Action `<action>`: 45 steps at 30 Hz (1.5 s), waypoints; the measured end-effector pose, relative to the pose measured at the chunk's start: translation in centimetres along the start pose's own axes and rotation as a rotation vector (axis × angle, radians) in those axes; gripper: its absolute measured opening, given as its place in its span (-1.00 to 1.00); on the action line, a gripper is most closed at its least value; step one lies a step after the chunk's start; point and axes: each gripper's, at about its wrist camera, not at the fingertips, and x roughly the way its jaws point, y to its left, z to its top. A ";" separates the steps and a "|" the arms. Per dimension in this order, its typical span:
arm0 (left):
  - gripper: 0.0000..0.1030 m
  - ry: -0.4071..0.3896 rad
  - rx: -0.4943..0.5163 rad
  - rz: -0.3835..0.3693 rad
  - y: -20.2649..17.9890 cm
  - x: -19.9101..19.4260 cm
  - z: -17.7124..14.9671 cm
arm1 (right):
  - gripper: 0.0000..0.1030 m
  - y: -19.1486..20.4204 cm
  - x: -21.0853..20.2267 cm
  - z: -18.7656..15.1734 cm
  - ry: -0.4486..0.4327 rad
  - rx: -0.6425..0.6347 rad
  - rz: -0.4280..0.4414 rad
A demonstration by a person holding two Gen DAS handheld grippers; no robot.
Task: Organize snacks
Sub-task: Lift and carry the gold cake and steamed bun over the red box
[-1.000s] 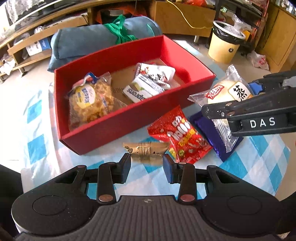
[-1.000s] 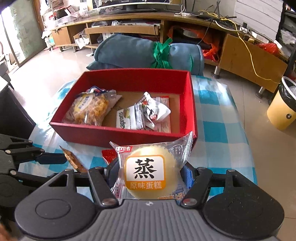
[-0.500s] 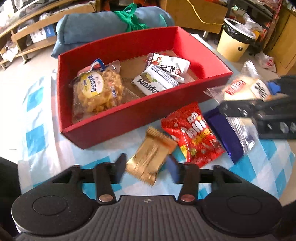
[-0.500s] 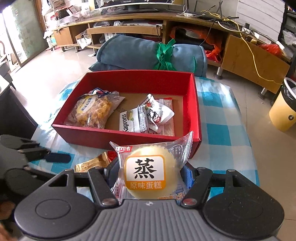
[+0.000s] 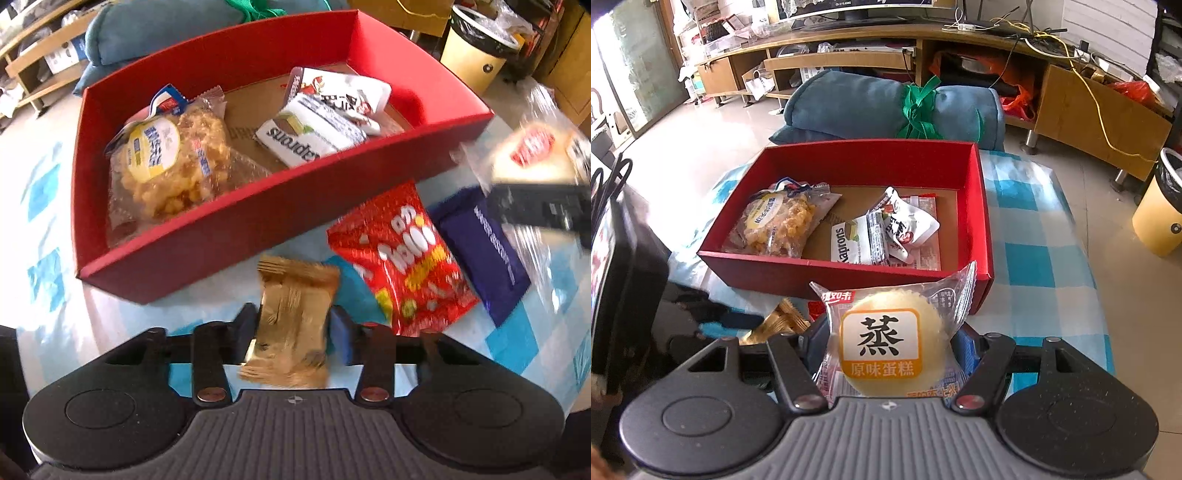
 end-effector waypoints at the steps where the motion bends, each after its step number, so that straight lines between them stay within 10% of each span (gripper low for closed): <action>1: -0.07 0.004 -0.003 -0.002 0.0 -0.2 -0.3 | 0.19 -0.1 -0.1 0.0 -0.002 0.002 -0.002; 45: -0.07 -0.256 -0.155 0.000 3.0 -7.7 5.0 | 0.19 -0.4 0.0 5.0 -0.118 0.051 -0.030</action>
